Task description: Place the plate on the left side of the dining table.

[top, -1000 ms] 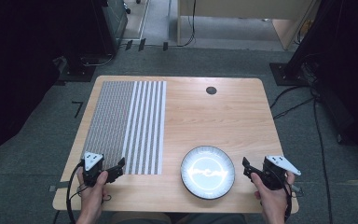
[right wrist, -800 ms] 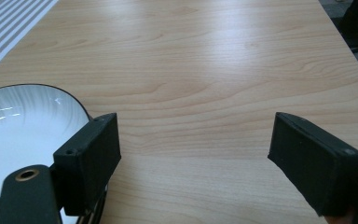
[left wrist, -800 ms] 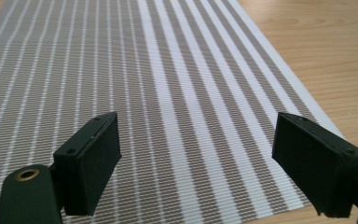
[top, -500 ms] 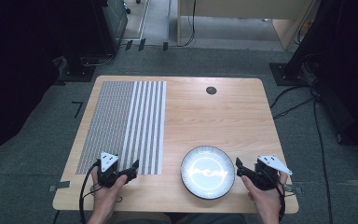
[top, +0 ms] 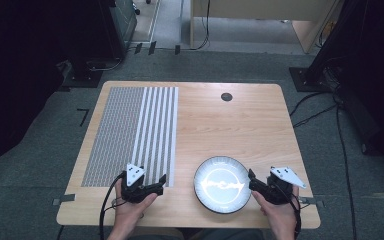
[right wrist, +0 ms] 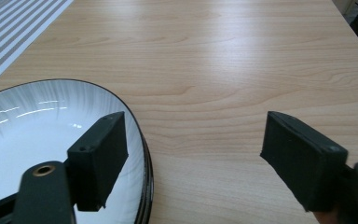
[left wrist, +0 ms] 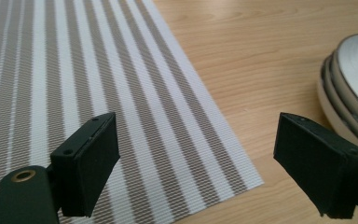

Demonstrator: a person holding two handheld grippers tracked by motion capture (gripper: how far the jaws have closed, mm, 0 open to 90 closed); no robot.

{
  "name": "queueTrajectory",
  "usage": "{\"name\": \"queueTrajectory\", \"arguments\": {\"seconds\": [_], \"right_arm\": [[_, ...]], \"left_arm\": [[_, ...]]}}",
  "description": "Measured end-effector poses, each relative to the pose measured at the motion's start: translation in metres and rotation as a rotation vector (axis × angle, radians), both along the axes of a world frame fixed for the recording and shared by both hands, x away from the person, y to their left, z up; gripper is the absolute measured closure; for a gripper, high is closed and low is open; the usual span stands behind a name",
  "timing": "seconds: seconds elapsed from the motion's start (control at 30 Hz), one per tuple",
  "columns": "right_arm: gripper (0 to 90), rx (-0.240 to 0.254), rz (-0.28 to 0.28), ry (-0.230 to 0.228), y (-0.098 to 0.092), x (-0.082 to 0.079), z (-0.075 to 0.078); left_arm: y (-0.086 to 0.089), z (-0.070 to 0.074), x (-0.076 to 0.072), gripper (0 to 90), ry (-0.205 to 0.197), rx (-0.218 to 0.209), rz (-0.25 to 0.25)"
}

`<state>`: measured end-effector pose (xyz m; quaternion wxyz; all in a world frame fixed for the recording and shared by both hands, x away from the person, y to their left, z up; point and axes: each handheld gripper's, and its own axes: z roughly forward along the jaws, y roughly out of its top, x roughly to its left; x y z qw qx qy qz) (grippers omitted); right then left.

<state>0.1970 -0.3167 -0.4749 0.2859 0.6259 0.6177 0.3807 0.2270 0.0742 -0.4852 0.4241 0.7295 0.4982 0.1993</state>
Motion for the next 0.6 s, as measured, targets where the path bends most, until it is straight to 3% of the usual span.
{"name": "queueTrajectory", "arguments": {"seconds": [0.33,0.6], "right_arm": [[33.4,-0.004,0.022,-0.013,0.01,-0.001,-0.001],[41.5,0.001,0.035,-0.036,0.014,-0.002,-0.002]], "left_arm": [[-0.033,0.005,-0.001,14.3,-0.009,-0.005,-0.06],[-0.071,0.007,0.001,15.7,0.002,-0.006,-0.118]]}}
